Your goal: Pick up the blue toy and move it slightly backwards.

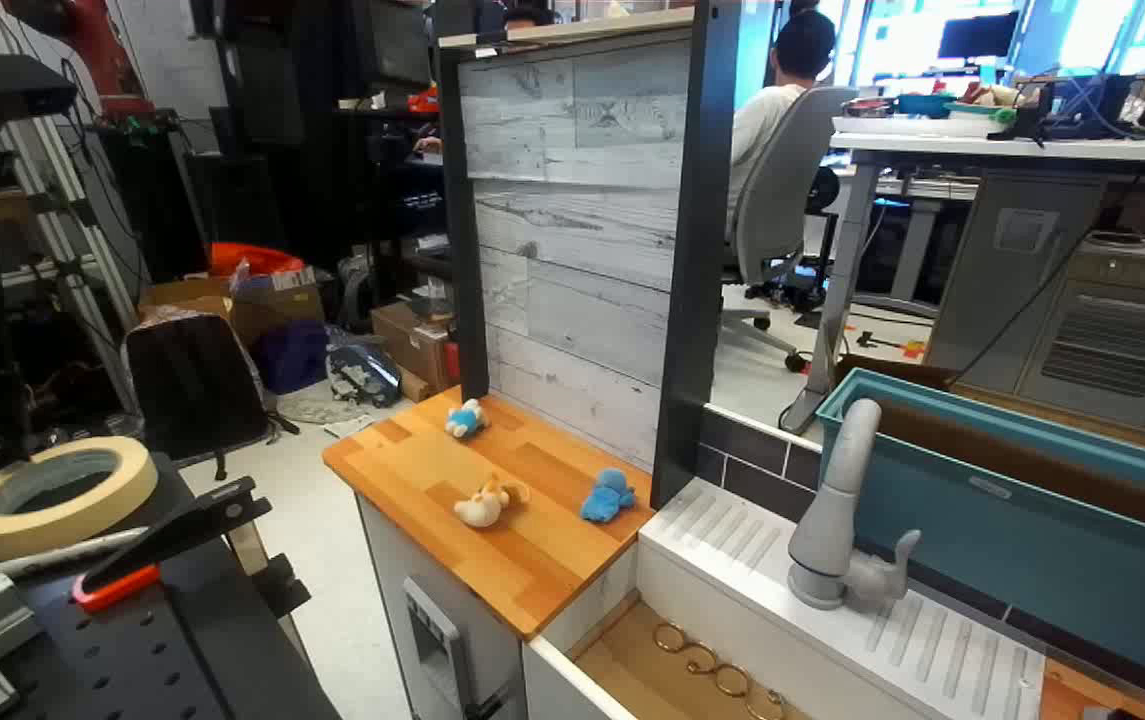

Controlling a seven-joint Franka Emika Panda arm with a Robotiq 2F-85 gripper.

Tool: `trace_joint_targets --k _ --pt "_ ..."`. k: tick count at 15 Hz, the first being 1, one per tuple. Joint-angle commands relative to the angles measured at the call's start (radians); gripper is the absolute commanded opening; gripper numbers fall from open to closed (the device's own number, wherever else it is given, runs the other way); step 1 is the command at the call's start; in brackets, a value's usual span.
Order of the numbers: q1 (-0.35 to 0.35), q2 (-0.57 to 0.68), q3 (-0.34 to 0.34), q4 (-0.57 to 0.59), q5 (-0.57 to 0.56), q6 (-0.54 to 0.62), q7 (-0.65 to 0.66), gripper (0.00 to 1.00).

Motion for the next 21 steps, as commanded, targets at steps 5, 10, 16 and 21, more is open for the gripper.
trace_joint_targets --k 5,10,16,21 --pt "0.013 0.001 -0.013 0.003 -0.003 -0.002 0.003 1.00" --pt "0.013 0.001 -0.013 0.003 -0.003 -0.002 0.003 1.00" --pt "0.007 0.068 -0.005 0.026 -0.037 0.022 0.026 1.00" --pt "0.017 0.208 0.003 0.043 -0.110 0.185 0.101 1.00"
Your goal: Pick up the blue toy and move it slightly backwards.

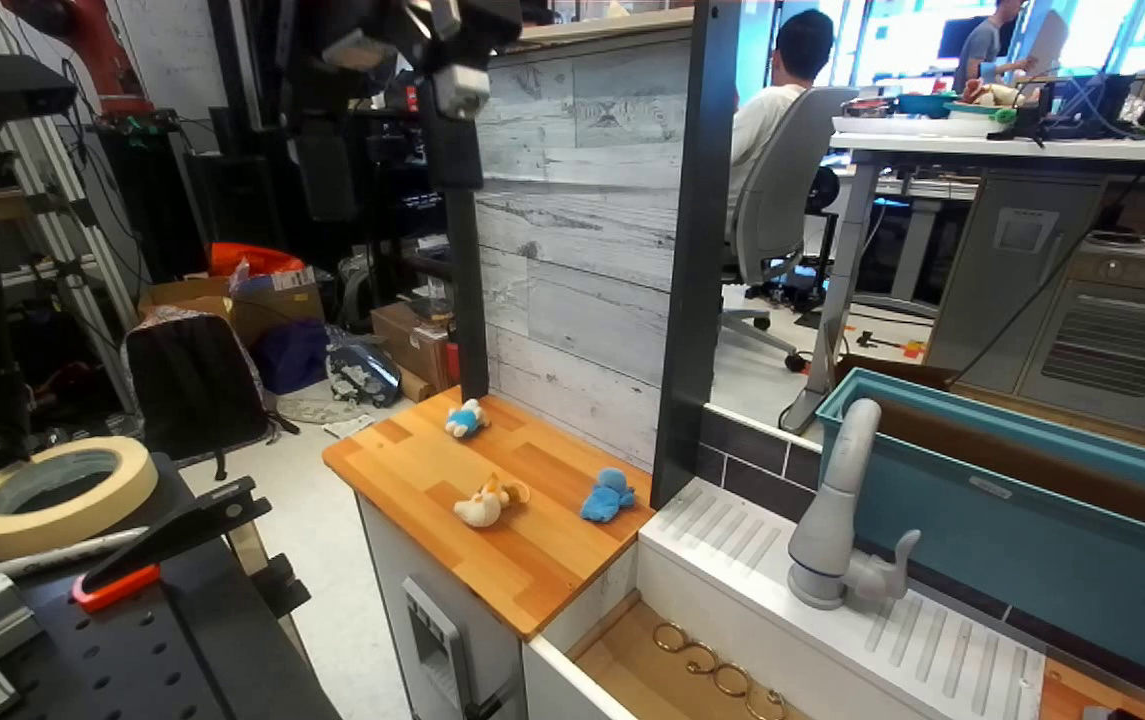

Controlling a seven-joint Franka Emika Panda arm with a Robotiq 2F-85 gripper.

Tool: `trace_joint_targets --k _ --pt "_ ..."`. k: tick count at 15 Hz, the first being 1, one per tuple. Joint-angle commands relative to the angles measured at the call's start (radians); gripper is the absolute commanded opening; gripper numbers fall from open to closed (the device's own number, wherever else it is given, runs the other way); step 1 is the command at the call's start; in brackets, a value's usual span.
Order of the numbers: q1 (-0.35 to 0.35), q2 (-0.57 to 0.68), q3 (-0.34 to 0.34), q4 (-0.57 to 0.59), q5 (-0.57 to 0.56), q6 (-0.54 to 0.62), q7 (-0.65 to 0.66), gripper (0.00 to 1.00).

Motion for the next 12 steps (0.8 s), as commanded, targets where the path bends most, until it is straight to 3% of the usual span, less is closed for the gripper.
trace_joint_targets --k 1,5,8,12 --pt "0.016 0.133 0.002 0.036 -0.075 0.136 0.084 1.00" --pt "0.029 0.276 -0.024 0.057 -0.196 0.351 0.190 1.00" --pt "0.053 0.389 -0.068 0.116 -0.280 0.448 0.272 1.00" --pt "0.110 0.536 -0.153 0.216 -0.293 0.569 0.332 1.00"
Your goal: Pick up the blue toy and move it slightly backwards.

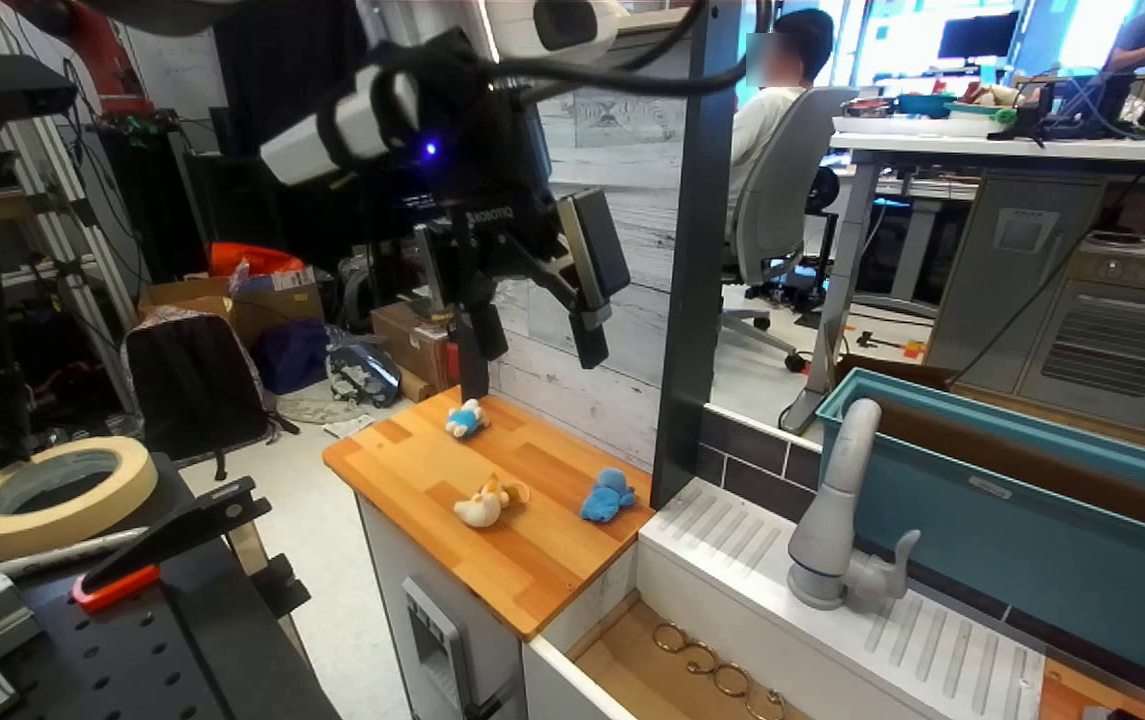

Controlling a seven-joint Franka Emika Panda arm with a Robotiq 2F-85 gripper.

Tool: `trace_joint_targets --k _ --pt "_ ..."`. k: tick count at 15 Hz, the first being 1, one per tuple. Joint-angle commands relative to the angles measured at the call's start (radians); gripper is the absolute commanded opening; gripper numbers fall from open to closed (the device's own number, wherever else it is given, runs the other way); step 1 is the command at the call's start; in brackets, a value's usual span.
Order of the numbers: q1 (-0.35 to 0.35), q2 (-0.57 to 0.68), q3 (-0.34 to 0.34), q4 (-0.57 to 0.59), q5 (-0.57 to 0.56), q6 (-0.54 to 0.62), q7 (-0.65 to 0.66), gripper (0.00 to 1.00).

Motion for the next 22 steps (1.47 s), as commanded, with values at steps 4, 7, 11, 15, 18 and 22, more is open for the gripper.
trace_joint_targets --k 4,7,11,15,18,22 --pt "0.134 0.252 -0.165 0.180 0.004 0.196 0.066 1.00" --pt "0.212 0.369 -0.240 0.257 0.034 0.258 0.085 1.00" --pt "0.291 0.501 -0.299 0.352 0.121 0.285 0.074 1.00" --pt "0.300 0.605 -0.276 0.450 0.236 0.244 0.027 1.00" --pt "0.270 0.655 -0.231 0.517 0.306 0.217 -0.028 1.00" --pt "0.219 0.711 -0.167 0.602 0.377 0.156 -0.104 1.00"
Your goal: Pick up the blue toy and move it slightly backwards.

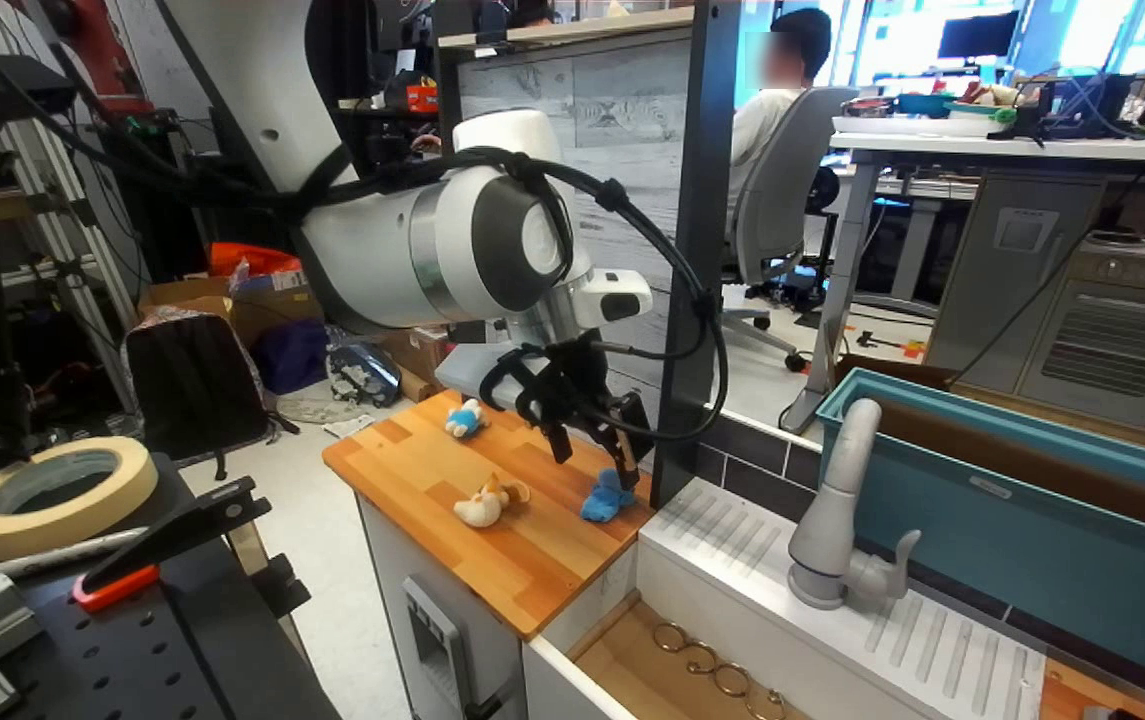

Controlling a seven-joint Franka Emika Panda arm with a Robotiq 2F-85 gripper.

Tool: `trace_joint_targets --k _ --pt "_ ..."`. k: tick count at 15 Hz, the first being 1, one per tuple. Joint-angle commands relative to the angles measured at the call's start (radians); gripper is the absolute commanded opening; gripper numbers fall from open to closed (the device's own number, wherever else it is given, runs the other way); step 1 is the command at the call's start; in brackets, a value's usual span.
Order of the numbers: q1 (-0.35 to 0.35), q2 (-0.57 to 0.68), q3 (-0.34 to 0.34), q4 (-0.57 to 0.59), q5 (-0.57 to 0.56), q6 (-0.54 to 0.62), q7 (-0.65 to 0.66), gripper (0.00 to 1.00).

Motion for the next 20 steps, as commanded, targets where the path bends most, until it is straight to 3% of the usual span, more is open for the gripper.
trace_joint_targets --k 1,12,13,20 --pt "-0.058 0.058 0.065 0.105 0.073 -0.078 -0.084 1.00" --pt "-0.106 0.195 0.116 0.319 0.118 -0.227 -0.129 1.00" --pt "-0.100 0.206 0.112 0.334 0.114 -0.241 -0.125 0.77" --pt "-0.016 0.260 0.028 0.380 0.079 -0.179 -0.039 0.27"
